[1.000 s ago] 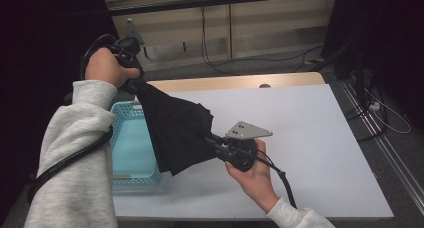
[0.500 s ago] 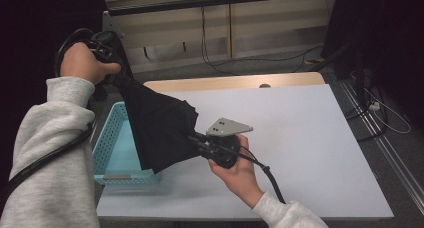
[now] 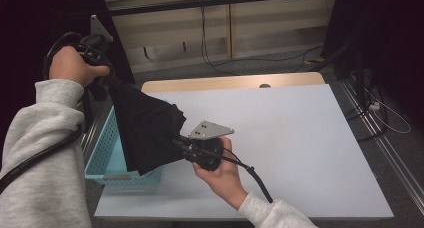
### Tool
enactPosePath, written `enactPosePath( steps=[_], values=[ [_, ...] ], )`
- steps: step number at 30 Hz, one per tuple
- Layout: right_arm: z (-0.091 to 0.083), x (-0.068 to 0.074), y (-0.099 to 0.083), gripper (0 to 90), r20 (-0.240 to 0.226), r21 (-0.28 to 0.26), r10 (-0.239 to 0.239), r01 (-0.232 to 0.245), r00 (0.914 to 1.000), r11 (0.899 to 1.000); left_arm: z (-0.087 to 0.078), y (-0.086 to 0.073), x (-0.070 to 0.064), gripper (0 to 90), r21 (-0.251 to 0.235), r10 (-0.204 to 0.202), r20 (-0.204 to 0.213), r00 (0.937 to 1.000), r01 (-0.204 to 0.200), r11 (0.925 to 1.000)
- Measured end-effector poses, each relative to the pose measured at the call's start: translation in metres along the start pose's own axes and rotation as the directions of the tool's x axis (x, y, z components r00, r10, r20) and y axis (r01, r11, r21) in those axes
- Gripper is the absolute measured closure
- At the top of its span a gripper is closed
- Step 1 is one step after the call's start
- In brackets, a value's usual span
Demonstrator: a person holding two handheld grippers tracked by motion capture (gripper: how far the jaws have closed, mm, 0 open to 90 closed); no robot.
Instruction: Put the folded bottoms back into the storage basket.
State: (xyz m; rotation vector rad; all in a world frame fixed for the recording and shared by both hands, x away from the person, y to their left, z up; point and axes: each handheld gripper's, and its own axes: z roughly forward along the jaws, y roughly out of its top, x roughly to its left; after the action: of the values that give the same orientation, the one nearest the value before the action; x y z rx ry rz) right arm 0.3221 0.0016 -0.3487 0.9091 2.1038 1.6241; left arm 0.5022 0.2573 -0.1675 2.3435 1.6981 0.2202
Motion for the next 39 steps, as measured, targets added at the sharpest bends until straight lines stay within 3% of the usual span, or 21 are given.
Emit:
enactPosePath(
  steps=[13,22,29,39],
  values=[
    [0.019,0.006,-0.006,81.7,-0.013,0.010,0.007,-0.007,0.9999,1.000,0.018,-0.004,0.026,85.2,0.007,-0.017,0.001,0.9999,0.017,0.9998],
    [0.030,0.011,-0.007,81.7,-0.023,0.023,-0.002,0.003,0.9997,1.000,0.029,-0.005,0.036,85.2,0.007,-0.022,-0.010,0.9997,0.023,0.9997],
    [0.037,0.016,-0.008,81.7,-0.031,0.036,-0.007,0.008,0.9995,0.999,0.032,-0.007,0.040,85.2,0.007,-0.017,-0.010,0.9998,0.018,0.9998],
    [0.049,0.026,-0.006,81.7,-0.053,0.039,-0.015,0.017,0.9985,0.999,0.037,-0.014,0.058,85.3,-0.010,-0.037,-0.007,0.9993,0.037,0.9993]
  ],
)
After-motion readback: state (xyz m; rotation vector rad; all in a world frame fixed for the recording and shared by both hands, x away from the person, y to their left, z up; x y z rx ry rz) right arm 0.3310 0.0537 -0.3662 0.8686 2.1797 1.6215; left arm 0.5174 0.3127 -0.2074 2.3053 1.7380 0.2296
